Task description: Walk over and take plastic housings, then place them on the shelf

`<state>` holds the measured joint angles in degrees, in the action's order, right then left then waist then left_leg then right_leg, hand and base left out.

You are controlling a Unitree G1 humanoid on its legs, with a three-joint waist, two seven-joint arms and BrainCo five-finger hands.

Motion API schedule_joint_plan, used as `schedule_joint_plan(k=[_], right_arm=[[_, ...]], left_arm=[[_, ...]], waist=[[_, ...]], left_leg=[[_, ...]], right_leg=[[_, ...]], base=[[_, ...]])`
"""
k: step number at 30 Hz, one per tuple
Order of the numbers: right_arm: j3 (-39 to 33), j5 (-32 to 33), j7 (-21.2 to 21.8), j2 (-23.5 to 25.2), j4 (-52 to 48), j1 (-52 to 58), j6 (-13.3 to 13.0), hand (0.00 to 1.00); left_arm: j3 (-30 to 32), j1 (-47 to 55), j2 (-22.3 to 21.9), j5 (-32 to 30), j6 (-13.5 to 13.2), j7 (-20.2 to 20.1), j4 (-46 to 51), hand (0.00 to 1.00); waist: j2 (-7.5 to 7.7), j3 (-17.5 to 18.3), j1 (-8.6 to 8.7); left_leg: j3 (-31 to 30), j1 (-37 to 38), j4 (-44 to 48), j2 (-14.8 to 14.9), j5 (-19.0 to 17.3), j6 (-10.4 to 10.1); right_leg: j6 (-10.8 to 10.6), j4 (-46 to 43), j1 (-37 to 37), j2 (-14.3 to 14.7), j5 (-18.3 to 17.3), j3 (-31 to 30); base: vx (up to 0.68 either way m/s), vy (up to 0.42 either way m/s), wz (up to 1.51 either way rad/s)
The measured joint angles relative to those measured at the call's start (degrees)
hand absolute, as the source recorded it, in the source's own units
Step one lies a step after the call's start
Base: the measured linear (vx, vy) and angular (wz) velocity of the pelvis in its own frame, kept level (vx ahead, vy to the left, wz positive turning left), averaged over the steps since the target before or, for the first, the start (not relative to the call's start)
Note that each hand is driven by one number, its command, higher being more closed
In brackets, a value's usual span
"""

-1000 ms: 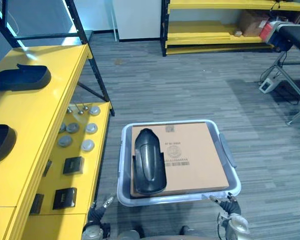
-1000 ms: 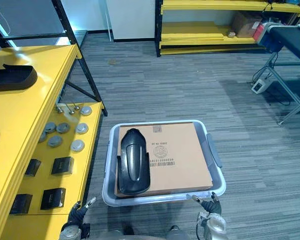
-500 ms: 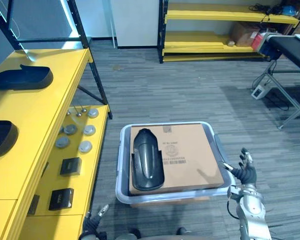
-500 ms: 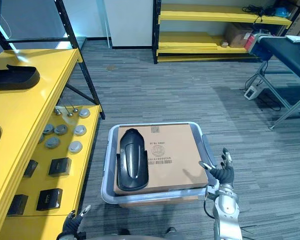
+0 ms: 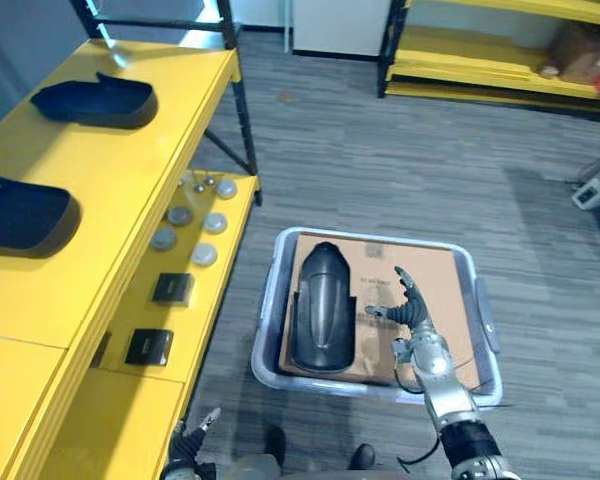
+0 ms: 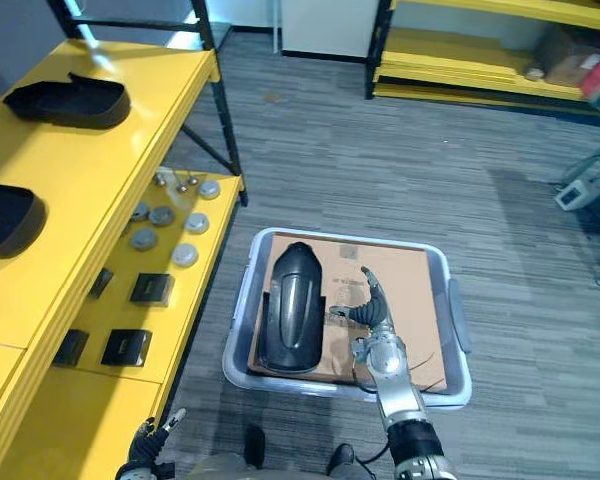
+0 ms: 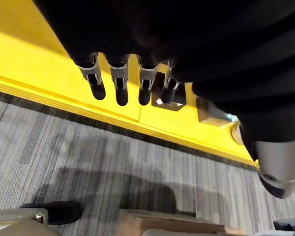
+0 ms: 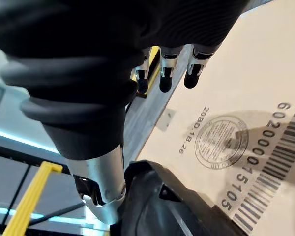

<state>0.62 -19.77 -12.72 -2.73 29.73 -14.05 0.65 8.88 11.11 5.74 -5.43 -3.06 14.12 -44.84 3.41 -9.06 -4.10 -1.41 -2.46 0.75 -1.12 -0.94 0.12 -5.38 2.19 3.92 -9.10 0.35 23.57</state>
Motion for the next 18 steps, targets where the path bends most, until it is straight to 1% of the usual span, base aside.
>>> schedule_joint_plan(k=[4, 8, 10, 12, 13, 14, 17, 18], right_arm=[[-0.1, -2.9, -1.1, 0.8, 3.9, -2.4, 2.2, 0.0], [-0.3, -4.7, -2.3, 1.6, 8.4, -4.6, 3.3, 0.0], [-0.6, -6.0, -3.5, 1.9, 10.3, -5.8, 3.9, 0.0], [-1.5, -8.5, -4.5, 1.7, 11.4, -7.0, 5.0, 0.0], [-1.8, -8.9, -4.7, 1.8, 12.1, -7.5, 5.0, 0.0], [-1.9, -9.7, -4.8, 1.8, 12.9, -8.1, 5.7, 1.0], [-1.9, -12.3, -5.2, 1.8, 14.3, -9.0, 6.8, 1.0], [-2.1, -13.3, -5.9, 1.7, 14.4, -9.4, 7.0, 1.0]], left_arm=[[-1.1, -1.5, -0.1, 0.0, 0.0, 0.1, 0.3, 0.0], [-2.0, -1.5, -0.1, 0.0, 0.0, 0.9, 0.3, 0.0], [-2.2, -1.7, -0.1, 0.0, 0.0, 1.1, 0.3, 0.0], [-2.8, -2.8, -0.1, 0.0, 0.0, 1.3, 0.3, 0.0], [-3.1, -3.0, 0.0, 0.0, 0.0, 1.4, 0.2, 0.0], [-3.4, -3.3, 0.0, 0.0, 0.0, 1.6, 0.2, 0.0], [-3.8, -3.5, 0.0, 0.0, 0.0, 2.5, 0.1, 0.0], [-3.8, -3.6, 0.1, 0.0, 0.0, 2.6, -0.2, 0.0]], waist=[[0.13, -2.0, -0.12], [-0.11, -2.5, -0.31], [-0.17, -2.9, -0.57], [-0.32, -3.6, -1.42], [-0.35, -3.6, -1.42], [-0.35, -3.8, -1.43], [-0.48, -4.0, -1.43], [-0.55, -4.1, -1.32]], left_leg=[[-2.0, -2.1, 1.4, -0.6, -0.1, 0.2], [-3.1, -2.8, 1.7, -1.3, -0.1, 0.2], [-3.2, -2.9, 1.7, -1.4, -0.1, 0.2], [-3.4, -3.1, 1.7, -1.6, -0.1, 0.2], [-3.6, -3.2, 1.7, -1.6, -0.1, 0.2], [-4.0, -3.3, 1.7, -1.6, 0.0, 0.2], [-4.1, -3.9, 1.5, -1.8, 0.6, 0.7], [-4.2, -4.0, 1.0, -1.9, 1.1, 0.7]], right_leg=[[0.1, -0.1, -0.1, -0.4, 0.3, 1.8], [-0.4, -0.1, -0.4, -1.0, 0.5, 2.2], [-0.6, -0.2, -0.4, -1.1, 0.7, 2.3], [-0.6, -0.2, -0.4, -1.2, 0.7, 2.8], [-0.6, -0.2, -0.4, -1.2, 0.7, 2.9], [-0.6, -0.2, -0.4, -1.2, 0.7, 3.1], [-0.6, -0.2, -1.1, -1.3, 0.6, 3.1], [-0.6, -0.2, -1.4, -1.4, 0.6, 3.1]], base=[[0.0, 0.034, 0.32], [-0.02, 0.044, 0.14], [-0.05, 0.029, 0.03], [-0.07, 0.021, 0.07], [-0.07, 0.013, 0.12], [-0.07, 0.012, 0.08], [-0.07, 0.017, 0.01], [-0.06, 0.018, 0.02]])
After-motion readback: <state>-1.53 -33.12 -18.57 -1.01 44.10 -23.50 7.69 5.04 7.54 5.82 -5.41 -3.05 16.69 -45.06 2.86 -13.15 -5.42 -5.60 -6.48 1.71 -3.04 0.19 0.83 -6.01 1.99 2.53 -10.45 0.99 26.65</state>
